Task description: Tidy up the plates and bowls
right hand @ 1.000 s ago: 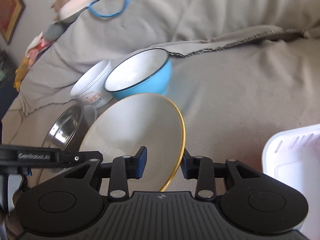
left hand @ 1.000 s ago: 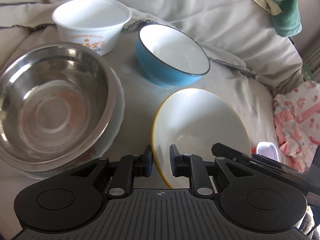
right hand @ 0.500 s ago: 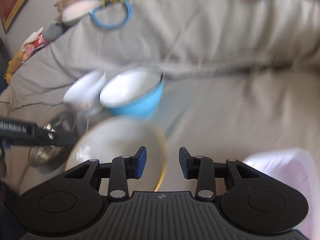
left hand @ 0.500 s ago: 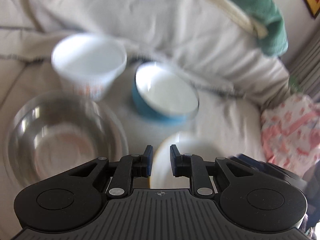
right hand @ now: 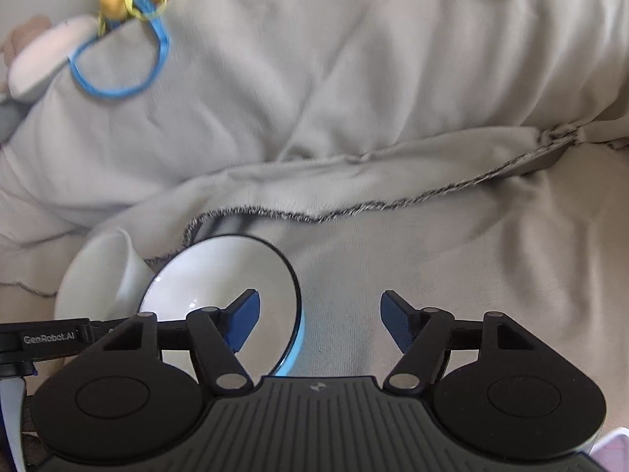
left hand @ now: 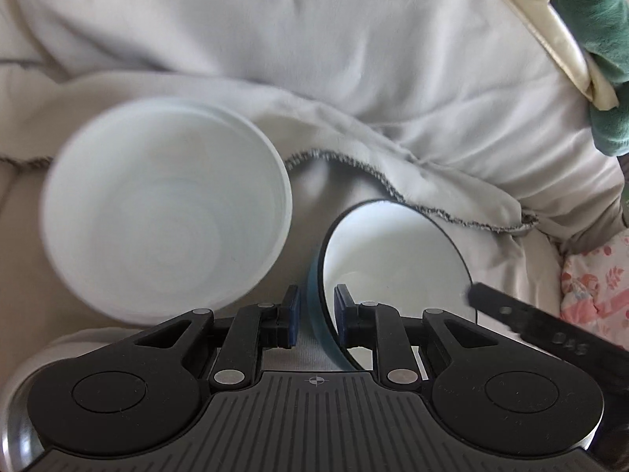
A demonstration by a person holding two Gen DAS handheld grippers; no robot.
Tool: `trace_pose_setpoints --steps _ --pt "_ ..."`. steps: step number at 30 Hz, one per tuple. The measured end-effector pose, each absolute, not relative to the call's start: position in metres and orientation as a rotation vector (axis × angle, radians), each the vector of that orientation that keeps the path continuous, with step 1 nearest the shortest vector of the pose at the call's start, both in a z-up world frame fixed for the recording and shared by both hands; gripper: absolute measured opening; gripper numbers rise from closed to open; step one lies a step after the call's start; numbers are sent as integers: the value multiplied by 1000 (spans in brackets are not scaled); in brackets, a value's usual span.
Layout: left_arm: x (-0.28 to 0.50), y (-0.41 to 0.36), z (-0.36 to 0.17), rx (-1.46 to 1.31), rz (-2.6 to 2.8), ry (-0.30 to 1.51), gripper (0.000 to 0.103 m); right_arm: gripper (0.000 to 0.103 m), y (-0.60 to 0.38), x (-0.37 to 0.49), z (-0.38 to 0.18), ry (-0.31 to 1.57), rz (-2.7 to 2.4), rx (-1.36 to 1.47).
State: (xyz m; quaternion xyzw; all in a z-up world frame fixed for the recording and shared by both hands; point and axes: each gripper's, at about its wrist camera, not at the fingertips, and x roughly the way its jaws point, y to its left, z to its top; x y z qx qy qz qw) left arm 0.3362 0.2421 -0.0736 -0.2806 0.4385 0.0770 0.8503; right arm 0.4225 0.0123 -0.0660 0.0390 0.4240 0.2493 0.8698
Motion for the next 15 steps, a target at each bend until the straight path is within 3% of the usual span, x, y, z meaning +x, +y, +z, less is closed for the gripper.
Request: trace_pose_setpoints --steps 2,4,8,15 --pt "344 242 -81 -599 157 936 20 64 19 430 -80 931 557 97" --pt "347 239 -82 -574 165 920 19 51 22 439 -93 990 578 123" --pt "349 230 -80 -516 177 895 19 40 31 444 -105 1032 682 136" --pt "340 222 -70 -543 128 983 22 40 24 425 -83 960 700 45"
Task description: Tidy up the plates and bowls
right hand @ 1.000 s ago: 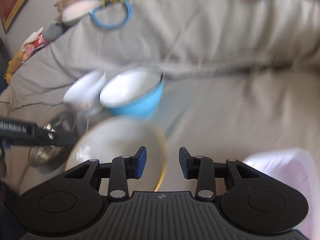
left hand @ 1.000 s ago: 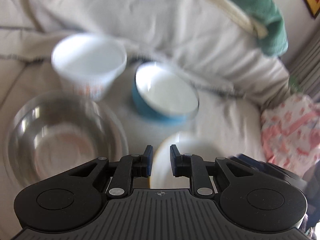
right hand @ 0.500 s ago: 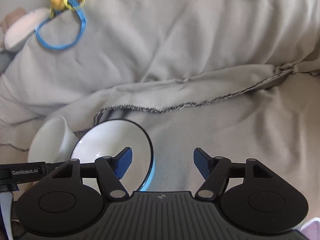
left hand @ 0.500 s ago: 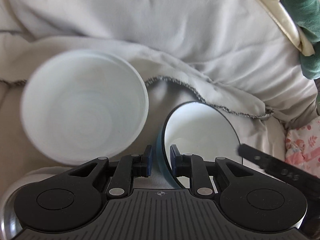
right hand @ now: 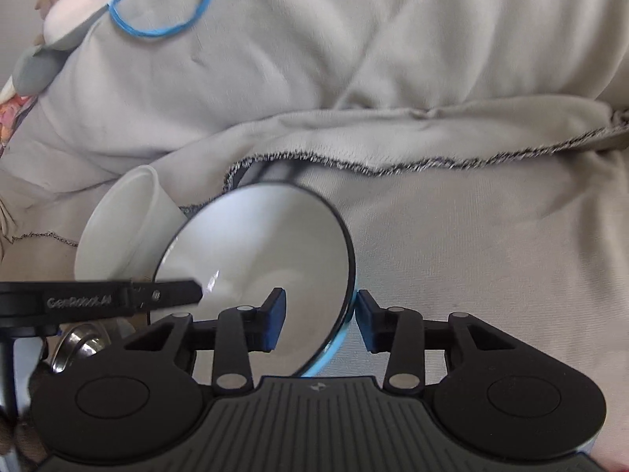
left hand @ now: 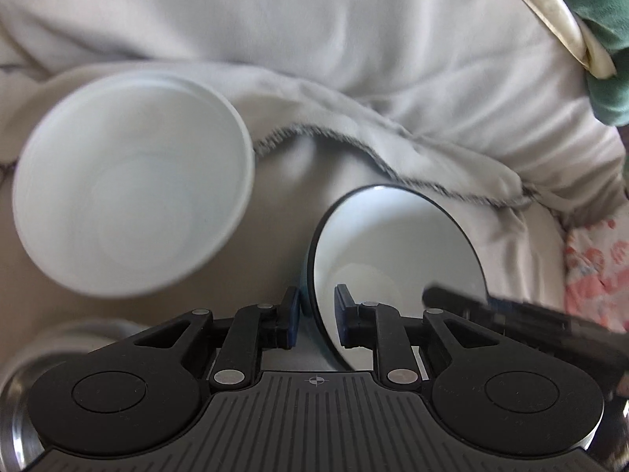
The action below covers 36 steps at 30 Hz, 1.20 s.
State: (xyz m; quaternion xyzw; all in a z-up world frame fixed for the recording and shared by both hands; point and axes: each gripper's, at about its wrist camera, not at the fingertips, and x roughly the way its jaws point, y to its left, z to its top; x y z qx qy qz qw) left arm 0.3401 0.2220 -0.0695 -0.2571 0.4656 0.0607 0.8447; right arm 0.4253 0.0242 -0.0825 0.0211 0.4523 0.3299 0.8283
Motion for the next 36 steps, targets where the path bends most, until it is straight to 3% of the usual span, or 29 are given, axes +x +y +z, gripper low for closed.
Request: trace_pose_setpoints --steps 12,21,36 --pt "353 211 -100 -533 77 1001 22 40 21 445 -118 1126 683 151" --pt "351 196 -92 -465 56 1022 29 40 17 447 -113 1107 686 174" --pt "350 182 -92 -347 80 1015 27 40 31 439 -107 1073 652 -4"
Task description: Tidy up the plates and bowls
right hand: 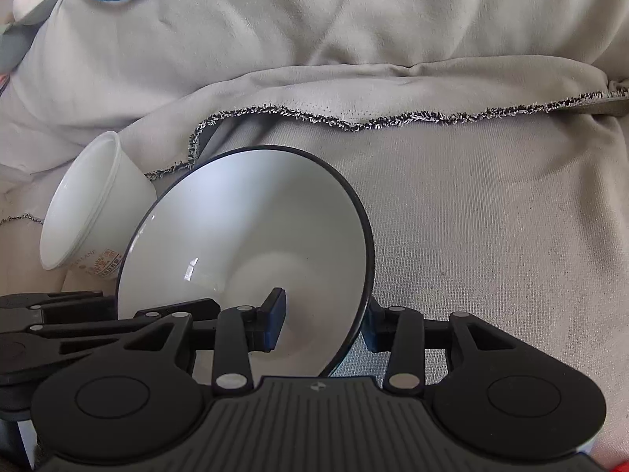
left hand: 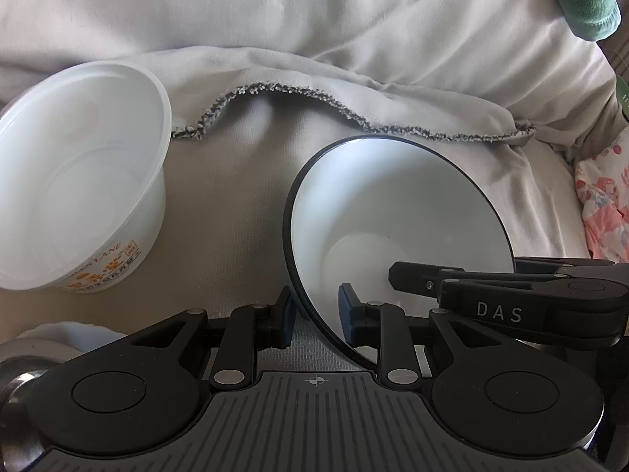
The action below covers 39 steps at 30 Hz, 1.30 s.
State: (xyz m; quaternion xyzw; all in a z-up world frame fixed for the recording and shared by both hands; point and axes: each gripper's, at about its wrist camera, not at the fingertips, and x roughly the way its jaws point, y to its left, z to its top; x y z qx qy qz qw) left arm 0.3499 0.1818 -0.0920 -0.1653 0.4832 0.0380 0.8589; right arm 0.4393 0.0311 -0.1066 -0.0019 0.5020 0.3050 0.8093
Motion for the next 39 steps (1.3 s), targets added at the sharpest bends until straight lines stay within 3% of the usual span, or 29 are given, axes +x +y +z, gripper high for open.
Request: trace_pose_setpoints --steps 12,22,32,39 --pt "356 184 -99 -358 80 1019 23 40 31 438 -107 1069 653 -5" --pt "357 208 -105 -540 36 990 23 40 28 435 -105 1039 640 39" --pt "303 187 -13 -493 -26 813 27 40 -2 386 -13 809 687 115" --pt "248 164 -37 -494 -64 915 27 40 -29 334 -18 829 688 128"
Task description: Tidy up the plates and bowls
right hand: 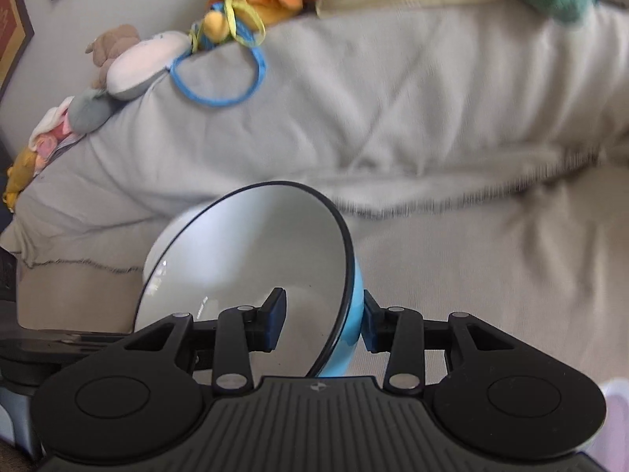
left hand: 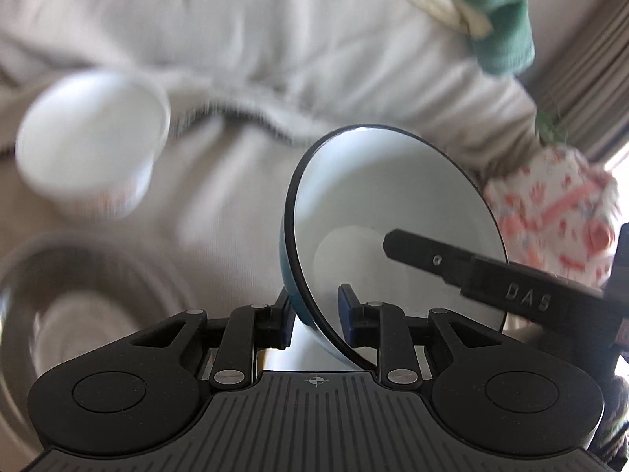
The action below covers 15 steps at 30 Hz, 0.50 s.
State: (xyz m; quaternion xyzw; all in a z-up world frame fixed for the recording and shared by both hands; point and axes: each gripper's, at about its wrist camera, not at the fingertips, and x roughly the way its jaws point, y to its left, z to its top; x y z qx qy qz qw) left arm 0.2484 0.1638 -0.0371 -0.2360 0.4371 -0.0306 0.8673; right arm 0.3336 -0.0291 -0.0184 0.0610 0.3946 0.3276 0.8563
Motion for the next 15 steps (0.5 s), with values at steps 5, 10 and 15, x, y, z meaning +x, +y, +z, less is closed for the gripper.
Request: trace_pose_setpoints --steps 5,10,15 --pt "229 148 -59 -422 -31 966 28 40 -45 307 -44 854 638 127" --pt "230 144 -69 -421 -31 980 29 40 -56 296 -64 883 611 136" --pt "231 150 -70 -446 -40 988 30 40 -60 297 -65 871 634 148"
